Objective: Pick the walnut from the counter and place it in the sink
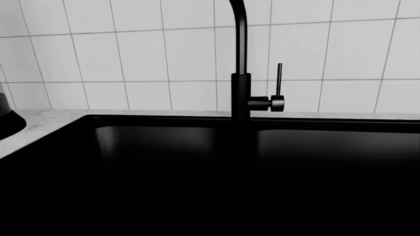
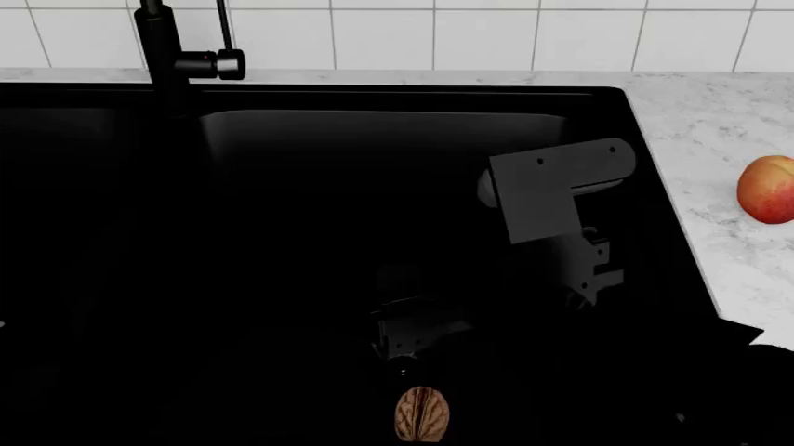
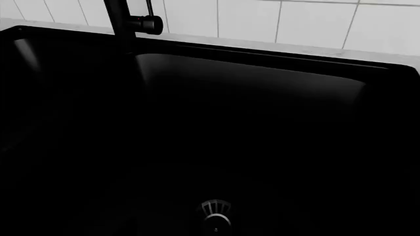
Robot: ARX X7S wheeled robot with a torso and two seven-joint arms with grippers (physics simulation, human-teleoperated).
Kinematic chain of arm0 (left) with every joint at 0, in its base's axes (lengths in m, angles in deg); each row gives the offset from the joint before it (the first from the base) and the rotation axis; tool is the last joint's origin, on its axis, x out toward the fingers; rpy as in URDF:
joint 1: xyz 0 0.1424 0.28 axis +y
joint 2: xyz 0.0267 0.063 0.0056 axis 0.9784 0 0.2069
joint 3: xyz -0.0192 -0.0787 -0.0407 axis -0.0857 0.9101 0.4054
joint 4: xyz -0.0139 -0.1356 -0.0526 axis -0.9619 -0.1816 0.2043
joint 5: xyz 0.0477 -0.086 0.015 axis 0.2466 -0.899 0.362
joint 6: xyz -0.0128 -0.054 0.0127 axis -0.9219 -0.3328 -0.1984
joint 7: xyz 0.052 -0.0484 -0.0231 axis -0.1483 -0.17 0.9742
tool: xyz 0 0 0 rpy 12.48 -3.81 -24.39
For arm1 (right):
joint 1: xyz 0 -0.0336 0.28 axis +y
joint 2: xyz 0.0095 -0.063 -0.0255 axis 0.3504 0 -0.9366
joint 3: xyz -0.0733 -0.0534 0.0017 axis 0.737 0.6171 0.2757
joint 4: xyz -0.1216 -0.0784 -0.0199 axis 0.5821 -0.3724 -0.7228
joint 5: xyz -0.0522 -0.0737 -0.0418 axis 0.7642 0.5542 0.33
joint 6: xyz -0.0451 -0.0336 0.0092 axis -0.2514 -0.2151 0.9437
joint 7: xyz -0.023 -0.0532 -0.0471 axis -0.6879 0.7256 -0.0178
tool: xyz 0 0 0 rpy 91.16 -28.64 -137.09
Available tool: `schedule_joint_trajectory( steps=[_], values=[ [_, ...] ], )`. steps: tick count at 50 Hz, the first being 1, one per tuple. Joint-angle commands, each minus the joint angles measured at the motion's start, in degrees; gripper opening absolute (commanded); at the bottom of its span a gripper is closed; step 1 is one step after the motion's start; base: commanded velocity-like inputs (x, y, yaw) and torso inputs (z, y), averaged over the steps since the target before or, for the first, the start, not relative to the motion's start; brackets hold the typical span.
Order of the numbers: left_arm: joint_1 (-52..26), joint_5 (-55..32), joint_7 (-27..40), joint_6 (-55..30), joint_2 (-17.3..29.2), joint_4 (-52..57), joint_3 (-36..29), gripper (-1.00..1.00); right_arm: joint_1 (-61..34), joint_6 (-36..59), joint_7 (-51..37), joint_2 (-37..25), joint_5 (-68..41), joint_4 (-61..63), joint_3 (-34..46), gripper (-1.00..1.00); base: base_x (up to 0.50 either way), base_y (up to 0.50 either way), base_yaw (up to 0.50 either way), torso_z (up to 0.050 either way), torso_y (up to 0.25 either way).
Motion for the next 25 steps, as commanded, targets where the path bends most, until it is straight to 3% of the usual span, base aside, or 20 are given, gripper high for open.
schedule_joint_trajectory(
  steps=[1,25],
  values=[
    [0.20,-0.30,0.15,-0.05,0.28,0.50,0.08,1.00,2.80,2.53,-6.06,-3.34,-5.96,8.49,-4.15,1.00,0.00,0.00,0.00,0.000,0.000],
    [0.33,-0.84,0.39,0.18,0.59,0.59,0.29,1.00,10.24,1.52,-13.52,-11.25,-16.27,20.89,-13.72,1.00,0.00,0.00,0.00,0.000,0.000]
  ],
)
